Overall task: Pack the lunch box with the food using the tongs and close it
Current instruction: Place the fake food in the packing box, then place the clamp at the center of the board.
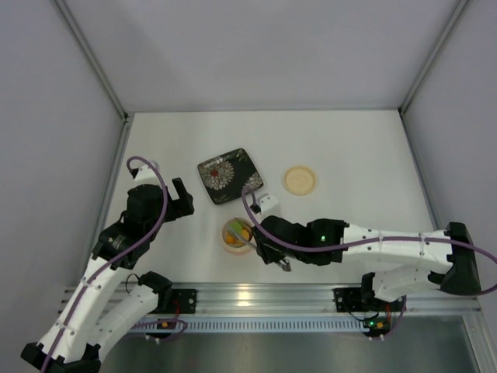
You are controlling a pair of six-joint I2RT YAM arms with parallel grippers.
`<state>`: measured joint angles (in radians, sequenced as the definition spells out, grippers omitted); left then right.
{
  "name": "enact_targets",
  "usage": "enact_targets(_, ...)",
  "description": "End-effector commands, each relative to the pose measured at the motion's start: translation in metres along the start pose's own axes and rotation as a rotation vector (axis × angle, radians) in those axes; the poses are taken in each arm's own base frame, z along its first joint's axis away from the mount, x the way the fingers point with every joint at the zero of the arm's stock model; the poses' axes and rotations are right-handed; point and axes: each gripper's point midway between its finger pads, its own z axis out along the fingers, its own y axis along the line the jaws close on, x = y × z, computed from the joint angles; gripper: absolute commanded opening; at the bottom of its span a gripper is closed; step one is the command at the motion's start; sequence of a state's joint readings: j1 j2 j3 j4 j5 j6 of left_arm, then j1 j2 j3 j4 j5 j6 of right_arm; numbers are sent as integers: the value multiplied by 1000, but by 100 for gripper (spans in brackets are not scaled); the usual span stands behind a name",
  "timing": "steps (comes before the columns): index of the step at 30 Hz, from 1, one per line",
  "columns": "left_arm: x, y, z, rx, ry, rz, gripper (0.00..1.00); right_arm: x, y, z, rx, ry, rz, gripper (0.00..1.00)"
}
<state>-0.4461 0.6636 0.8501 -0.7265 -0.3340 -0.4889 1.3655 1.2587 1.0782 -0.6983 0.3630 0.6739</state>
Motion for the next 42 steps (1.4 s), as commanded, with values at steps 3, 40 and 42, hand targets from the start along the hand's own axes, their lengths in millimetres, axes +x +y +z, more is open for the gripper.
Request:
enact_targets(3, -1, 0, 1, -4, -8, -2, 99, -13, 13, 1, -20, -54, 10, 35)
enact_targets(40, -1, -1, 0, 4, -9, -6, 99, -112, -138, -44, 266, -344, 286, 55)
enact_targets(42, -1, -1, -1, 3, -10, -5, 99, -121, -184, -46, 360, -377, 380, 55)
